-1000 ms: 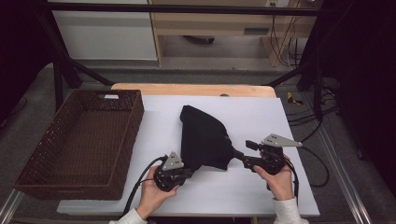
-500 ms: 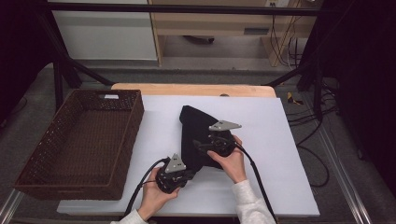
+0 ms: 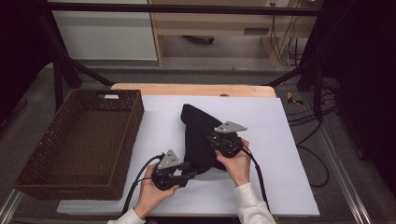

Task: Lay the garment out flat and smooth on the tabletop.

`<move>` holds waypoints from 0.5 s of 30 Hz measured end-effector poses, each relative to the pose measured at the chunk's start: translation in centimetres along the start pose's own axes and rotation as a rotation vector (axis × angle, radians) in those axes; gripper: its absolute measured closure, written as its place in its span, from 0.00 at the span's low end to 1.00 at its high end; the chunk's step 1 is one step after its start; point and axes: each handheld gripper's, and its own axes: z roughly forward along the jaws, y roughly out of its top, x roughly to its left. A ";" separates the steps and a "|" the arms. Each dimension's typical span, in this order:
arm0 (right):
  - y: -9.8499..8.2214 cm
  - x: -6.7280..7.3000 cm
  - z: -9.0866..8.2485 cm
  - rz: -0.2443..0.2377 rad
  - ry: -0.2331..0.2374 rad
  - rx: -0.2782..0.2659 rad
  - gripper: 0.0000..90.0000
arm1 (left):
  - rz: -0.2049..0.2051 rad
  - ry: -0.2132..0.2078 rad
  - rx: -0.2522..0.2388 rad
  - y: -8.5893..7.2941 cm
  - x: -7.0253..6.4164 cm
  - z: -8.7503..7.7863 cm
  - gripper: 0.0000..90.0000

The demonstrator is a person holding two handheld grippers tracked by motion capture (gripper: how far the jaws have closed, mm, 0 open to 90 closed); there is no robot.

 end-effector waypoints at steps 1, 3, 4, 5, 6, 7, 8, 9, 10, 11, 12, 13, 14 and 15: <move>0.0 -0.3 -0.4 0.008 0.001 -0.009 0.86 | -0.004 0.004 -0.011 0.2 0.2 -0.2 0.52; -0.1 -0.8 -1.4 0.027 0.000 -0.031 0.86 | -0.010 0.005 -0.021 0.5 0.5 -0.7 0.43; -0.2 -1.0 -1.7 0.030 0.004 -0.036 0.86 | -0.019 -0.002 -0.024 0.6 0.7 -0.9 0.40; -0.3 -1.3 -2.2 0.040 0.003 -0.049 0.87 | -0.034 -0.014 -0.033 0.8 1.0 -1.2 0.36; -0.3 -1.6 -2.9 0.052 0.006 -0.059 0.87 | -0.045 -0.018 -0.038 0.9 1.3 -1.4 0.33; -0.4 -1.8 -3.4 0.062 0.005 -0.069 0.87 | -0.046 -0.011 -0.043 0.9 1.5 -1.5 0.30; -0.5 -2.1 -3.9 0.066 0.005 -0.075 0.88 | -0.048 -0.005 -0.044 0.9 1.6 -1.6 0.27; -0.5 -2.3 -4.3 0.074 0.006 -0.079 0.88 | -0.051 0.000 -0.042 0.9 1.8 -1.7 0.24; -0.6 -2.5 -4.8 0.076 0.008 -0.082 0.88 | -0.057 0.002 -0.039 0.9 1.9 -1.7 0.21; -0.7 -2.7 -5.2 0.075 0.009 -0.089 0.88 | -0.065 0.003 -0.033 0.8 2.0 -1.7 0.20; -0.7 -2.8 -5.5 0.078 0.009 -0.092 0.88 | -0.075 0.007 -0.032 0.8 2.2 -1.6 0.19; -0.8 -2.9 -5.8 0.080 0.009 -0.094 0.89 | -0.078 0.013 -0.030 0.7 2.4 -1.5 0.18; -0.9 -3.1 -6.3 0.086 0.010 -0.096 0.89 | -0.078 0.013 -0.030 0.7 2.4 -1.5 0.18; -1.0 -3.3 -6.7 0.084 0.012 -0.095 0.89 | -0.082 0.027 -0.019 0.6 2.6 -1.3 0.18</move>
